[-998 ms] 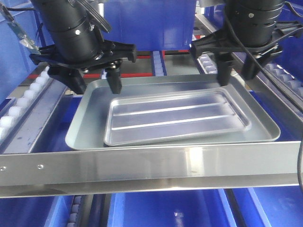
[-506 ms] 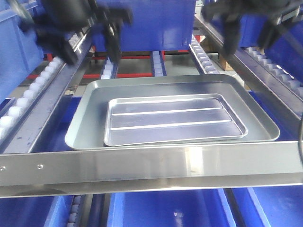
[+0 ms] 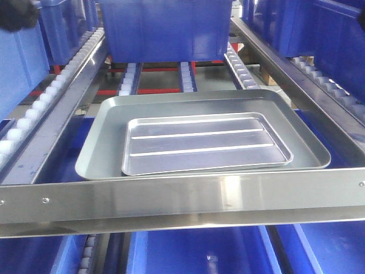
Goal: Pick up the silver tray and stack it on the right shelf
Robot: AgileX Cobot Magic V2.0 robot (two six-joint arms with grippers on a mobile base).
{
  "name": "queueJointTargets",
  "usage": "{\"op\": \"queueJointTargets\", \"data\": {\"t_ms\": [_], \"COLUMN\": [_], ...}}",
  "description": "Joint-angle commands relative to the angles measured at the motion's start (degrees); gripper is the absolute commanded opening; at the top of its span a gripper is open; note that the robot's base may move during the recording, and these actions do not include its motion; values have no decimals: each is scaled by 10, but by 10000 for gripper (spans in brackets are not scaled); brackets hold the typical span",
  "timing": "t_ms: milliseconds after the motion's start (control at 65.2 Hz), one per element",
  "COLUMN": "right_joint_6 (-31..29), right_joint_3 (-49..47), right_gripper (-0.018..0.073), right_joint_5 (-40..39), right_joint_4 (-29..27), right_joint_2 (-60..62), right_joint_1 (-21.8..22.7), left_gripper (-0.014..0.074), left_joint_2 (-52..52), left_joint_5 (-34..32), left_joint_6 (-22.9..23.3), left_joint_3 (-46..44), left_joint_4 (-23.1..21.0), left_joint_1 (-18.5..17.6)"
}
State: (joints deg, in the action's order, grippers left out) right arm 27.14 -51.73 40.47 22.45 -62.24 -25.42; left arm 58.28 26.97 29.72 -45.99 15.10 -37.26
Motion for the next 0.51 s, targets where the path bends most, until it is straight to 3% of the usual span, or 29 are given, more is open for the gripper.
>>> {"op": "queueJointTargets", "data": {"t_ms": [0,246,491], "right_joint_6": [-7,-7,-7], "right_joint_3": [55,238,268], "right_gripper": [55,55,55], "right_joint_5": [-87,-213,-252], "right_joint_4": [18,18,20], "right_joint_2": [61,225,376], "right_joint_1": [2,2,2], "left_gripper": [-98,-98,-101], "left_joint_2": [-70,-204,-255], "left_joint_5": [-116,-283,-358], "left_joint_6": [0,0,0], "left_joint_3": [72,249,277], "left_joint_4": [8,25,55], "left_joint_1": [-8,-8,-8]}}
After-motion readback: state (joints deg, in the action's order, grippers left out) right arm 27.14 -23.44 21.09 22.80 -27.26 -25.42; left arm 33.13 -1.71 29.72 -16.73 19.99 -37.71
